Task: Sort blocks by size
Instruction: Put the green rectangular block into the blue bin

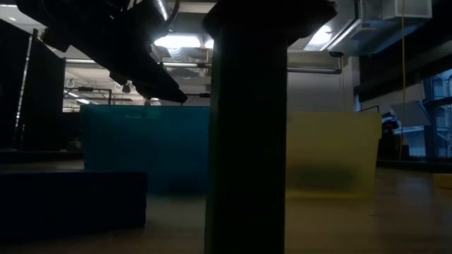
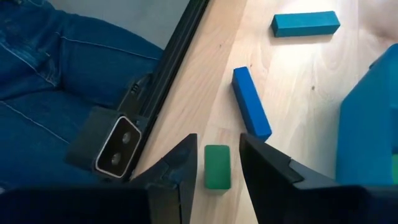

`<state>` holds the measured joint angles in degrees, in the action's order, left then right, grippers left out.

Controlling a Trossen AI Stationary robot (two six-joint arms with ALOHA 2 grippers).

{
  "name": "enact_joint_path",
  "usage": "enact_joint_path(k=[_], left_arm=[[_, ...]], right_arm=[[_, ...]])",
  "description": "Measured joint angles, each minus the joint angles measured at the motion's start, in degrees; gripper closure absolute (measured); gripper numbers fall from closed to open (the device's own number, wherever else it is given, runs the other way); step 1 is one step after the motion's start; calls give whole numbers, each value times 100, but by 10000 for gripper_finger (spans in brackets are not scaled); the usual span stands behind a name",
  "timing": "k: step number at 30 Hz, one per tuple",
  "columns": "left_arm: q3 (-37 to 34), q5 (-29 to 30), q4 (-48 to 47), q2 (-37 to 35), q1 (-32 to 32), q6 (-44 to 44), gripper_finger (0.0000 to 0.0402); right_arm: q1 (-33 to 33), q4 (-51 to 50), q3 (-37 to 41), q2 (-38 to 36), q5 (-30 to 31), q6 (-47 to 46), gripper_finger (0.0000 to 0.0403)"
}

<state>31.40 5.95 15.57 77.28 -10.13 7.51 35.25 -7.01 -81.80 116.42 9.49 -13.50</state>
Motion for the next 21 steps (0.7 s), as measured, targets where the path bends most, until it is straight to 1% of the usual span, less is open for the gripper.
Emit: enact_joint_path(k=[21], left_arm=[[0,1,0,0,0,0,203]], right_arm=[[2,-315,0,0,54,-20,281]])
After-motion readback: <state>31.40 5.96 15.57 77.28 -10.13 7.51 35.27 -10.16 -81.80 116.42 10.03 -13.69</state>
